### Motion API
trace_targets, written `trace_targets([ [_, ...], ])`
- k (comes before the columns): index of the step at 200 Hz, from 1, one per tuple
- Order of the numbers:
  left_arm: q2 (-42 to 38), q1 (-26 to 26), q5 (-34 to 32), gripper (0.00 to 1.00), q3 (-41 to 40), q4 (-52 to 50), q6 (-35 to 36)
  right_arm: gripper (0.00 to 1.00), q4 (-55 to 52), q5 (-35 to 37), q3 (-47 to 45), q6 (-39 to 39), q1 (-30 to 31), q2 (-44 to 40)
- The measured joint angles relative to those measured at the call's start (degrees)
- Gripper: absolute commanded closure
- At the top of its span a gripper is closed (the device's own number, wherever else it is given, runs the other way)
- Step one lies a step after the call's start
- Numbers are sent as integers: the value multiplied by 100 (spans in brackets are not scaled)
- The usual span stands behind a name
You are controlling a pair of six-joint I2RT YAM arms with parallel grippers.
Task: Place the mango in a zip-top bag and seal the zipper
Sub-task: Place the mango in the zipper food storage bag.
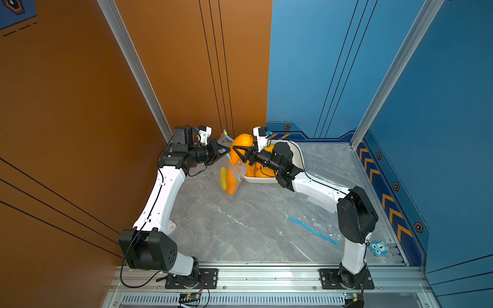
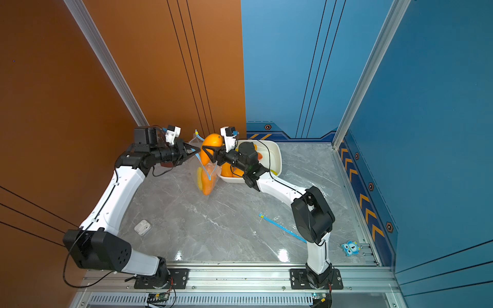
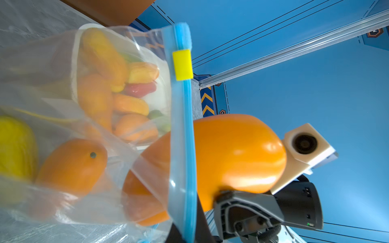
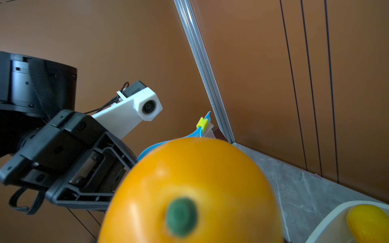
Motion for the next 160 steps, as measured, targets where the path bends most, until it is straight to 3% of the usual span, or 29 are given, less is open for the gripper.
trace_targets([
  [36, 4, 39, 39, 100, 0, -9, 0, 37, -221, 39, 52, -79, 162, 455],
  [62, 7, 103, 85, 100, 0, -2, -2, 21, -660, 15, 319, -315, 186, 466],
  [87, 13, 179, 136, 100, 0, 0, -7, 10, -1718, -136, 949, -684, 186, 474],
  [143, 90, 262, 197, 100, 111, 219, -308, 11, -4605, -149, 2745, -1366, 96, 472],
  [160, 133, 262, 238, 100, 181, 326, -509, 6, -5233, -48, 3115, -1401, 85, 461],
])
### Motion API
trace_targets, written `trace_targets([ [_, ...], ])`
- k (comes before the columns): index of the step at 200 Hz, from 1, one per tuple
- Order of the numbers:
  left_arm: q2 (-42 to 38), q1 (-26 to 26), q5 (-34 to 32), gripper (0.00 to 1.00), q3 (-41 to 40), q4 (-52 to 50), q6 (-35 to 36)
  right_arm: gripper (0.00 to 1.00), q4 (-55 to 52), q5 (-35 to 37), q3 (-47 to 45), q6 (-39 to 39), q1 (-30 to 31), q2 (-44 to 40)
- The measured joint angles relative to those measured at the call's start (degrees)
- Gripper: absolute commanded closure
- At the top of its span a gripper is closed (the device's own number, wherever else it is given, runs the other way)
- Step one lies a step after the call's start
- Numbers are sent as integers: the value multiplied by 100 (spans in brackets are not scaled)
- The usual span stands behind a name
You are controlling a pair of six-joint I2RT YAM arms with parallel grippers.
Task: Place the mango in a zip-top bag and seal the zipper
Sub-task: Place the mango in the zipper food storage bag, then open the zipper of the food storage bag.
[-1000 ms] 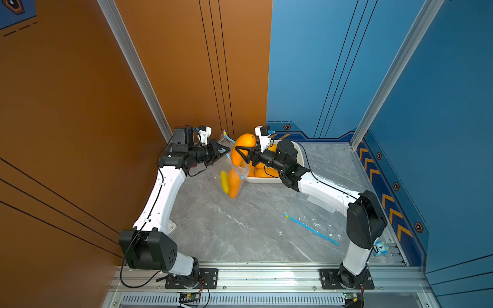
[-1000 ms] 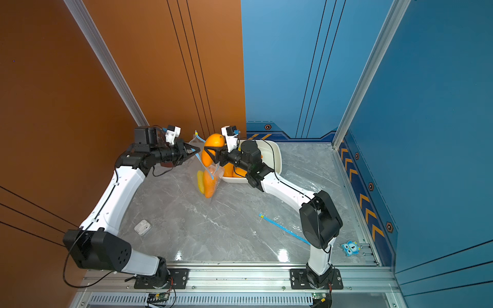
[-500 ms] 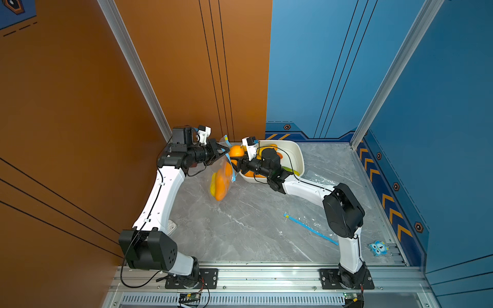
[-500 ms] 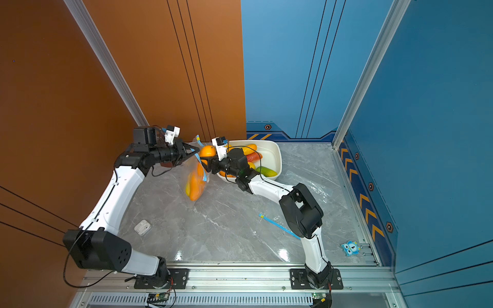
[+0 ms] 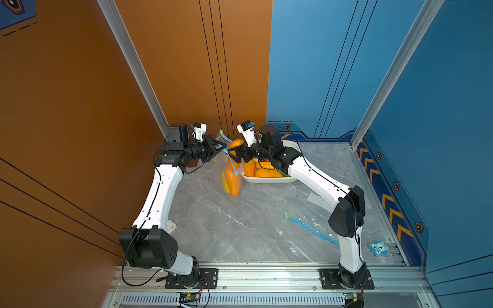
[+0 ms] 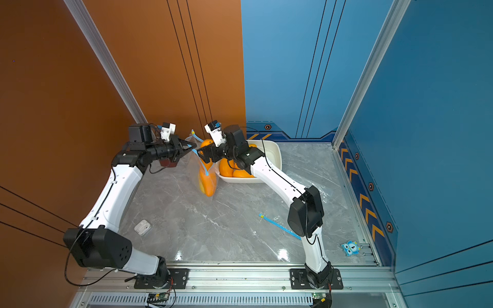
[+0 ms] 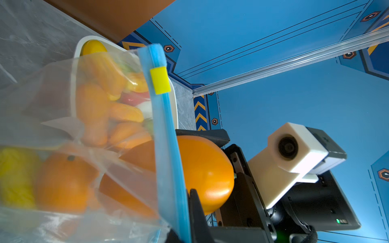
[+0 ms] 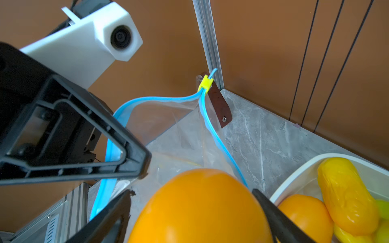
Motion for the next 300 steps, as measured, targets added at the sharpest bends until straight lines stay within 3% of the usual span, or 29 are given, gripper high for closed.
trace_targets([
  [30, 83, -59, 33, 100, 96, 190, -227, 0, -662, 87, 175, 103, -98, -234],
  [101, 229, -245, 33, 100, 42, 623, -627, 0, -798, 103, 13, 400, -306, -918],
  [127, 229, -243, 33, 100, 37, 686, -684, 0, -319, 96, -938, 752, -522, -1307],
  [167, 229, -251, 35, 100, 11, 708, -688, 2, 955, -243, -2533, 1746, -1429, -1934],
  [202, 229, -299, 33, 100, 7, 737, -688, 16, 1884, -260, -3515, 2339, -1628, -2350],
  [262, 234, -393, 35, 100, 7, 743, -688, 17, 2463, -603, -2922, 3049, -1434, -953],
  [300, 315, -461, 31, 100, 7, 743, -688, 22, 2848, -776, -2857, 3523, -1338, -531],
])
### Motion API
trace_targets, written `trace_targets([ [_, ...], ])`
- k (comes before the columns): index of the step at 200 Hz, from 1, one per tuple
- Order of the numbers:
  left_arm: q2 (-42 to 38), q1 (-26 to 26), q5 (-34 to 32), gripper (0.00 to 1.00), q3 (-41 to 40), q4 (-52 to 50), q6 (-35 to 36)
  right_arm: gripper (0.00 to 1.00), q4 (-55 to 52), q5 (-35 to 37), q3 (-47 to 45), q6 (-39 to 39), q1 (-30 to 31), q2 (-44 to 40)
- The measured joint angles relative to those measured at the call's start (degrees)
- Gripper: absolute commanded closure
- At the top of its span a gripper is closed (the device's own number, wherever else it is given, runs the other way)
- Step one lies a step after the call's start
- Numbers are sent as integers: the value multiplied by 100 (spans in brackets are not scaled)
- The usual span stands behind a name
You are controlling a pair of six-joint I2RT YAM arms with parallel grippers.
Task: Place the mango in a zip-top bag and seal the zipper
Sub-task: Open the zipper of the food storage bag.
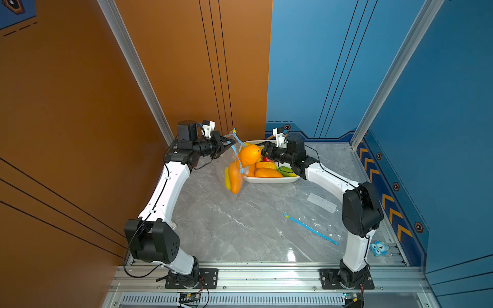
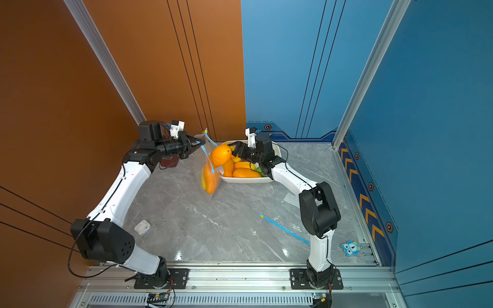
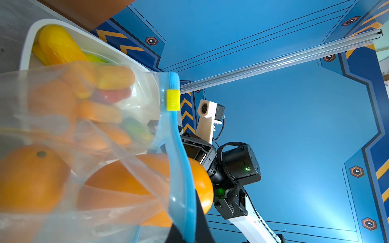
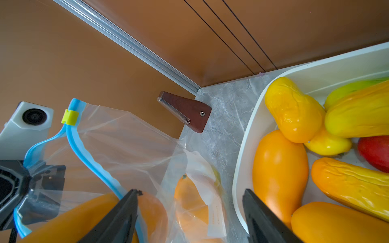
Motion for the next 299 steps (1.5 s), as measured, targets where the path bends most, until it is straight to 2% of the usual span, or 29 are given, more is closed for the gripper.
trace_targets([
  [20, 79, -50, 2, 100, 0, 2, 0, 19, -59, 4, 243, 2, 107, 114],
  [65, 133, -90, 0, 100, 2, 2, -2, 26, -214, -81, 957, -63, 487, 402],
  [91, 133, -94, -2, 100, 2, 2, -2, 27, -437, -85, 1141, -175, 509, 573],
  [115, 133, -92, -2, 100, 2, 2, -2, 21, -693, -81, 1167, -284, 501, 643],
  [149, 133, -92, -2, 100, 2, 2, -2, 21, -730, -81, 1075, -404, 472, 533],
  [221, 133, -92, 0, 100, 2, 2, -2, 21, -691, -188, 704, -918, 382, -275],
  [299, 136, -109, 2, 100, 2, 2, -2, 23, -1163, -363, 1239, -1309, 431, 234],
])
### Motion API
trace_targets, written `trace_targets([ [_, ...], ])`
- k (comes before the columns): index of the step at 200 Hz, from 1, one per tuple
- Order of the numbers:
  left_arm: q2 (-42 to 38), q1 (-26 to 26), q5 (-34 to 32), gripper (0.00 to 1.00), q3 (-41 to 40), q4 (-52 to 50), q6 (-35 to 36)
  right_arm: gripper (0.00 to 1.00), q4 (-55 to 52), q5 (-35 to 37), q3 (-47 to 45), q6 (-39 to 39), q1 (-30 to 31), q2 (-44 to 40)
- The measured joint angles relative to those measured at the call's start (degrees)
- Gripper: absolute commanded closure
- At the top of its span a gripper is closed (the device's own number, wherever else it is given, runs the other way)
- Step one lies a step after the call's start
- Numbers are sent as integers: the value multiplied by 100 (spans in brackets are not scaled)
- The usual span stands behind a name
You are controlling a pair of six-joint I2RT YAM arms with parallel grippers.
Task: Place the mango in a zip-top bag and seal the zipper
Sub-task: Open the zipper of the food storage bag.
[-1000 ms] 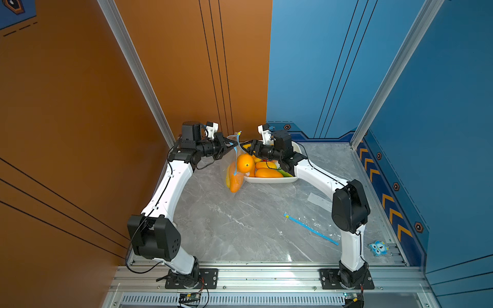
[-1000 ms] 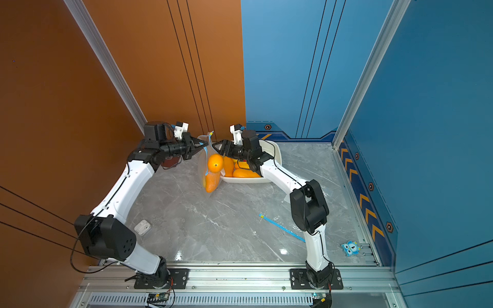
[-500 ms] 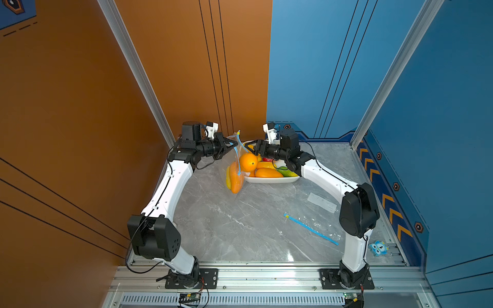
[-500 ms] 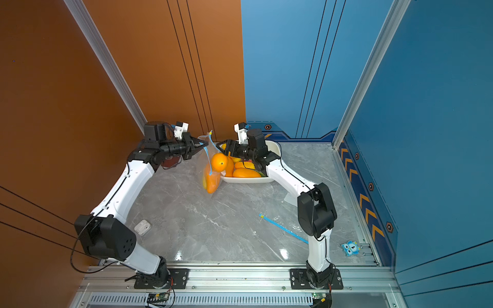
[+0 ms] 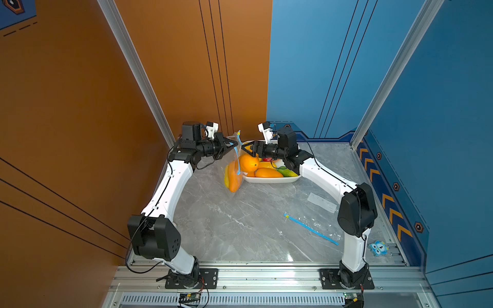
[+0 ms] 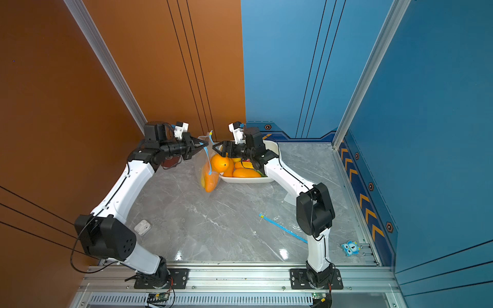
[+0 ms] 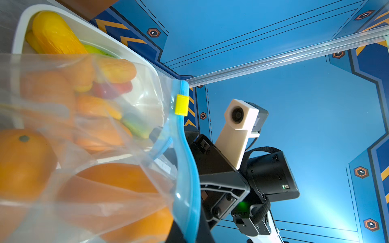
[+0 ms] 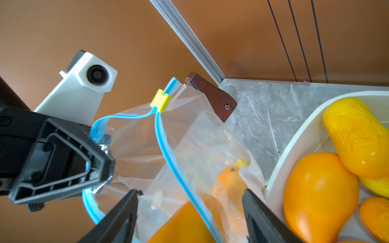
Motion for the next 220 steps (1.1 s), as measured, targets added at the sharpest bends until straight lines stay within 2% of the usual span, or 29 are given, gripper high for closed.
trace_targets([
  [32, 0, -28, 0, 100, 22, 0, 0, 28, -282, -26, 501, -94, -2, 317],
  [56, 0, -48, 0, 100, 50, 2, 0, 40, -369, -37, 654, -96, 0, 428],
  [100, 0, -46, 0, 100, 52, 2, 0, 74, -597, 7, 767, -52, -4, 470],
  [122, 0, -46, -2, 100, 55, 2, -4, 91, -1038, 144, 1054, 17, 0, 472],
  [133, 0, -46, -2, 100, 55, 2, -20, 95, -1320, 254, 1257, 13, 7, 472],
  [138, 0, -46, -2, 100, 55, 4, -24, 100, -1464, 319, 1357, 44, 13, 472],
  [189, 0, -17, -61, 100, 70, 66, -39, 100, -3545, 850, 3093, 66, 87, 710],
  [220, -42, 76, -155, 100, -7, 120, -31, 100, -4433, 940, 3652, 28, 63, 780],
])
